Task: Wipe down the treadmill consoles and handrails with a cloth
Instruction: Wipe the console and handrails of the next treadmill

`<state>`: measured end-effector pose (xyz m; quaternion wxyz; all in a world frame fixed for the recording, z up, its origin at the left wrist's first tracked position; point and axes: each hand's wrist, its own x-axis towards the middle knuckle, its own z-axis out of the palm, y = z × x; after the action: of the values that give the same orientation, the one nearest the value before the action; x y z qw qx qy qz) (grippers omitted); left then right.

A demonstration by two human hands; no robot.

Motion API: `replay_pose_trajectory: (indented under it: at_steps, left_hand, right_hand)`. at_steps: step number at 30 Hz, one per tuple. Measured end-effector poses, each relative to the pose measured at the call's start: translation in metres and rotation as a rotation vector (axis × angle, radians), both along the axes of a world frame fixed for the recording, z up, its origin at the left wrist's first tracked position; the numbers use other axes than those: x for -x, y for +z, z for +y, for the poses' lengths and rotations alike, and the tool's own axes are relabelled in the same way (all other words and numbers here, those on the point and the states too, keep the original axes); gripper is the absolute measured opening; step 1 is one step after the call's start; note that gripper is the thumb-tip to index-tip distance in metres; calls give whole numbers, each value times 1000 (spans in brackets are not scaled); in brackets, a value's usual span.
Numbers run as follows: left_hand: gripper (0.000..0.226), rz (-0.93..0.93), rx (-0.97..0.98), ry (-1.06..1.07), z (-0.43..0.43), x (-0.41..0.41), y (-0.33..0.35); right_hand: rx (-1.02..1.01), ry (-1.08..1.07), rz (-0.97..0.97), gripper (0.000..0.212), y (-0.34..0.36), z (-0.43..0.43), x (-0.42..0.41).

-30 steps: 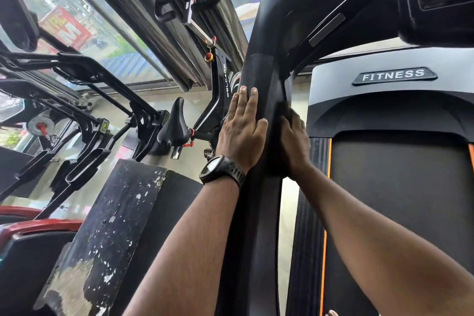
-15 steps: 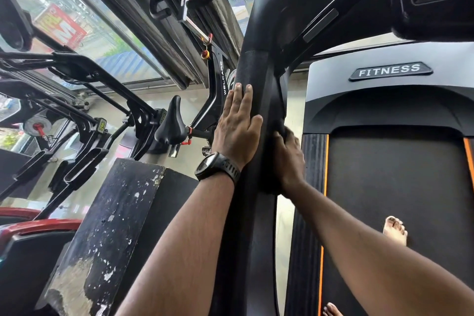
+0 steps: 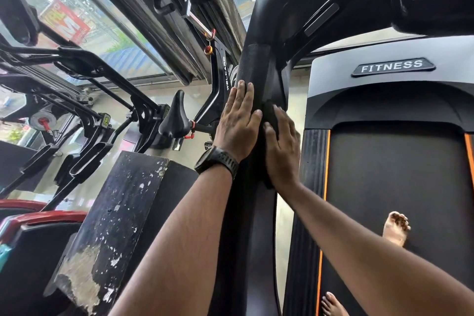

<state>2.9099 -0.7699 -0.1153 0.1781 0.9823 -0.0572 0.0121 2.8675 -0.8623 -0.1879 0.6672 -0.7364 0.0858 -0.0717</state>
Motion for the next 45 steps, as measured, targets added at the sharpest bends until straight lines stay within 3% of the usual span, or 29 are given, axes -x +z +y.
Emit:
replay_pose_trajectory:
  at_steps: [2,6,10,12,16,20,22,27,32,34,38,43,45]
  left_hand:
    - [65,-4,1,-4,2,5,-1]
    - [65,-13,23,-6,5,22,-3]
    - [65,-18,15,2,9,35,-4]
    - [65,-20,15,4,10,40,-6]
    - [65,-32,24,0,12,55,-9]
    - [65,-21,27,-3,15,66,-10]
    - [65,-22,25,4,15,72,-9]
    - [65,-40,17,-5,18,96,-15]
    - [65,-70,20,0,20,98,-15]
    - [64,-70,34,-6,19,97,-14]
    - [65,-72,43,10,19,92,-15]
    - [66,-71,52,9,20,91,-15]
    - [66,-79,50,10,19,91,-16]
  right_hand:
    - [10,18,-3,52,-2,-3,-13]
    - [-55,79,292,48,-11,-5,-2]
    - [-1,17,5,48,4,1,19]
    - [22,30,-38,49,-1,1,9]
    - [-57,71,294,49,-20,-1,19]
    - [-19,11,0,49,-5,5,42]
    - [-8,-1,-30,50,-2,5,30]
    - [-31,72,357,51,-21,2,31]
    - [27,-15,-76,48,2,10,55]
    - [43,11,-69,49,-3,6,40]
    - [6,116,292,50,-25,0,34]
    - [-1,31,-128,49,-3,0,35]
    - [10,15,-81,48,-8,2,19]
